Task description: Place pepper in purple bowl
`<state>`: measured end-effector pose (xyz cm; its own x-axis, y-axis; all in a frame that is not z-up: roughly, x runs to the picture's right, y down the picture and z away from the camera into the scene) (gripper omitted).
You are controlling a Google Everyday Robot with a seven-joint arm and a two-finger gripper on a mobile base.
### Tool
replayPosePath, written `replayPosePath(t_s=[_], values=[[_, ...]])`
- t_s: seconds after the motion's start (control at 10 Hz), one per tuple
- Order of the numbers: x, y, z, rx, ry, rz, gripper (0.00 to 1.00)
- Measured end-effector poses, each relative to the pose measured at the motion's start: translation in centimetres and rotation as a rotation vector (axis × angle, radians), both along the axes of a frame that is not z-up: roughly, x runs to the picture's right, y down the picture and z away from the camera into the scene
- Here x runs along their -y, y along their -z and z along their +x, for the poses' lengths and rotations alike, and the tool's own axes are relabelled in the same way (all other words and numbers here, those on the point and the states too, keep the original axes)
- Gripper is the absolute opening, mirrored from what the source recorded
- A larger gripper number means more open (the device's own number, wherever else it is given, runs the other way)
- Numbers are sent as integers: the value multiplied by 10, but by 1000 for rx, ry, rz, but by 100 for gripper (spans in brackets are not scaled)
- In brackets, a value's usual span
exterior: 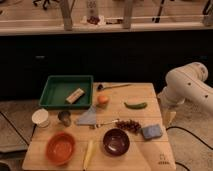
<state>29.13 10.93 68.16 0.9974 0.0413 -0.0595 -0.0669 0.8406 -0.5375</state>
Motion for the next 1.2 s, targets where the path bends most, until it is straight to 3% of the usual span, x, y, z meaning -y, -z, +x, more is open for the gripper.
replayPosePath(t_s=[0.4, 0.7, 1.2], values=[[0, -1, 0, -1, 3, 1, 80], [6, -31, -26, 16, 95, 13, 80], [6, -59, -41, 36, 156, 29, 80]])
